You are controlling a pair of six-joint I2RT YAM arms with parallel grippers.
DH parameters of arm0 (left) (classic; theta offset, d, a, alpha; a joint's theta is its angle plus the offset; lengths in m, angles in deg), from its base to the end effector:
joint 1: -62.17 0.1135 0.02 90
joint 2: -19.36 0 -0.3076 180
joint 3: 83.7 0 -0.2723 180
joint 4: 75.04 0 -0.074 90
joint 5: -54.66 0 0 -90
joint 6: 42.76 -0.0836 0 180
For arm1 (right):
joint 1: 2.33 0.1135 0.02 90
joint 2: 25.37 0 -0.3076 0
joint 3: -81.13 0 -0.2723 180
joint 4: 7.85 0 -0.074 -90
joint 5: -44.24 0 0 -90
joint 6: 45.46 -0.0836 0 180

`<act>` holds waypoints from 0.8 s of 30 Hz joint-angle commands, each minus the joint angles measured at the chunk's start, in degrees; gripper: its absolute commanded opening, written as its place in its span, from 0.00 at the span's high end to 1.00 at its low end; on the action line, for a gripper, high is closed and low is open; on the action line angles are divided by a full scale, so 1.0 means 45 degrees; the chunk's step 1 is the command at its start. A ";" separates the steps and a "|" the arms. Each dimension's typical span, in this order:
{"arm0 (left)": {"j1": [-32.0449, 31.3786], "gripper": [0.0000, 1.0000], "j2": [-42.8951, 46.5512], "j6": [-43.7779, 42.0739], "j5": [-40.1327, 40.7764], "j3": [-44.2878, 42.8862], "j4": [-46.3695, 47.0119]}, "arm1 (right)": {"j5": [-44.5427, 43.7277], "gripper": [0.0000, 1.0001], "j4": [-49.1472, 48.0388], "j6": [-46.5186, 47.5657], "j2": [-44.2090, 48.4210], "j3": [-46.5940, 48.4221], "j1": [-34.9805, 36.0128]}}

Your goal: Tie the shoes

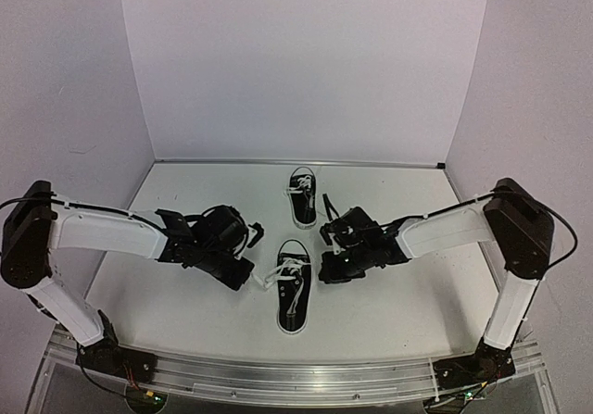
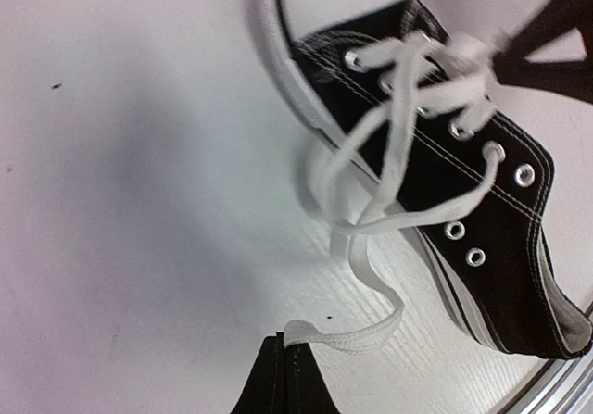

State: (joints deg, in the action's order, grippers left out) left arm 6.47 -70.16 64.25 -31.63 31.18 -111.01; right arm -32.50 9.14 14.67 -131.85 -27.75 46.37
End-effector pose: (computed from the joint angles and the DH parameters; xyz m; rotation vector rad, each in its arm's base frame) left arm 0.1979 -0.2805 0.1718 0.8617 2.5233 -0.3485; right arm 0.2656 0.3314 0.1279 -0.5388 2.6053 0.8130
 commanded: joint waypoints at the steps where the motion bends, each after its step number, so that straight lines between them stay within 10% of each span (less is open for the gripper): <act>1: 0.1336 1.00 0.2317 0.1735 0.0913 0.0659 0.0617 | -0.0641 1.00 0.0090 -0.0452 0.2790 -0.1230 -0.0628; 24: 0.2867 1.00 0.4333 0.6846 0.4052 0.2149 -0.1711 | -0.3423 1.00 0.3163 -0.5082 1.0395 -0.6354 -0.1327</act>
State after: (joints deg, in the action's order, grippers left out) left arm 18.63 -50.10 90.52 -15.75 40.32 -116.69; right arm -43.12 20.93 -1.91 -88.83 -54.22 40.35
